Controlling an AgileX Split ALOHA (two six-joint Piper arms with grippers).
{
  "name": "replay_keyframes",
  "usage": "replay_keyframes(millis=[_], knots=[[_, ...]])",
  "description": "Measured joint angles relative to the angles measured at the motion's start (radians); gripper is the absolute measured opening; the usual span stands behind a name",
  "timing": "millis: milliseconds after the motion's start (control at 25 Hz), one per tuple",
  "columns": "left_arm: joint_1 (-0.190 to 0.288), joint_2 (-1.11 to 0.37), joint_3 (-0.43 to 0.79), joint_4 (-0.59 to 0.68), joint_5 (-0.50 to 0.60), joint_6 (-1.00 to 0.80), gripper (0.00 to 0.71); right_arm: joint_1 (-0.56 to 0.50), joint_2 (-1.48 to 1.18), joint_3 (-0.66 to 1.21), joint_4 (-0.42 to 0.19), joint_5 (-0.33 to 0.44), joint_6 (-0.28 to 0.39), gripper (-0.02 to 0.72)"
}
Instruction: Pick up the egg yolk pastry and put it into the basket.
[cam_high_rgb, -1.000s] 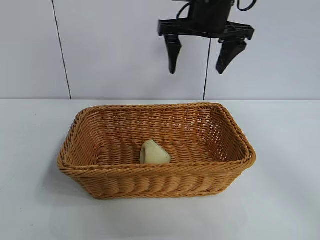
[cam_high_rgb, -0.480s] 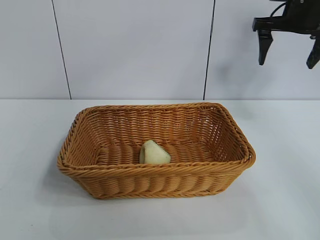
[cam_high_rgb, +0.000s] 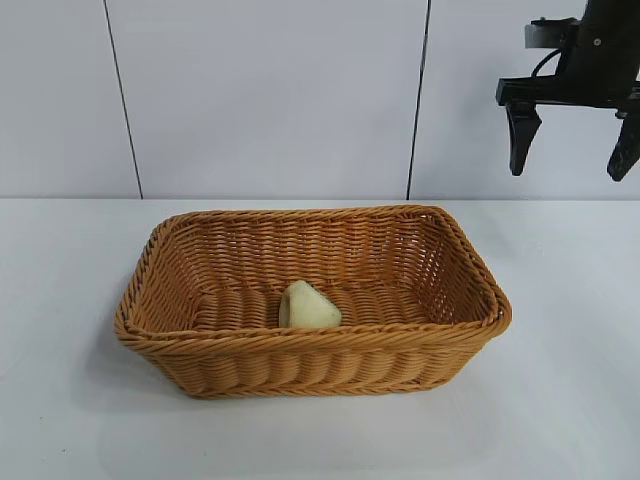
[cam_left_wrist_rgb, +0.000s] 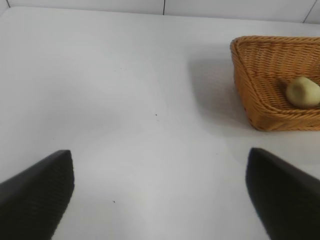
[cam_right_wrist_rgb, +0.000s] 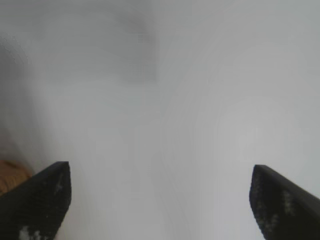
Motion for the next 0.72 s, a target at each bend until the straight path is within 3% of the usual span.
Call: replay_keyframes(millis=[720], knots=[[0.000,0.000,0.000,0.000,0.000,0.000,0.669,0.002,-0.614,0.648,-0.027,-0.001,-0.012,0.695]])
